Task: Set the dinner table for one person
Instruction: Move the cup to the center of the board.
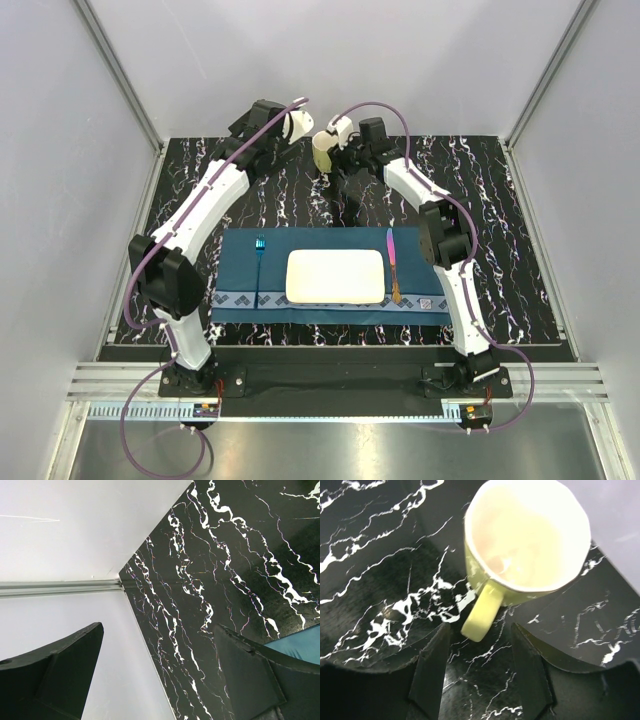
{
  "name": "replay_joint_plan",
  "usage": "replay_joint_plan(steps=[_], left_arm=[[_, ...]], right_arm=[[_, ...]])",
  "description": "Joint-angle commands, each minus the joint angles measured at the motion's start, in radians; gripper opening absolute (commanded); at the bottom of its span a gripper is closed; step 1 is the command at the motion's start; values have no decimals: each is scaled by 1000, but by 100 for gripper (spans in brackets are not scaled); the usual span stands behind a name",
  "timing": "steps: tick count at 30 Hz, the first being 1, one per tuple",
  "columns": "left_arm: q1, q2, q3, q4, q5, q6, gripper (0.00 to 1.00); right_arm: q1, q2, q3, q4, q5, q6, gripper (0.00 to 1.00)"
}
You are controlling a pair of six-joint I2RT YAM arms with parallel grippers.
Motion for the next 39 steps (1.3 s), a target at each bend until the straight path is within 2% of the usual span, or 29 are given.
replay_joint_plan(steps=[1,3,5,7,13,22,32,39], left_arm=[[-4,-47,6,32,-25,-2,99],[-4,-46,8,33,-24,3,99],[-6,-41,12,35,-24,3,99],[-4,-41,17,36,-22,4,99],[-4,-40,15,39,-16,13,99],[-4,-40,20,52,-16,27,99],[-4,-50,8,56,-13,30,99],[-4,-58,-3,64,-13,26,99]], right_arm=[[14,-18,57,66,53,-15,58],[14,-12,63,70,53,-12,56],[12,-7,68,73,55,-8,47],[12,-3,71,75,56,-4,43],[14,0,71,76,59,-1,25],[14,-1,68,76,70,-11,9],[11,-38,10,76,127,-35,0],[11,-136,-156,87,147,-46,0]])
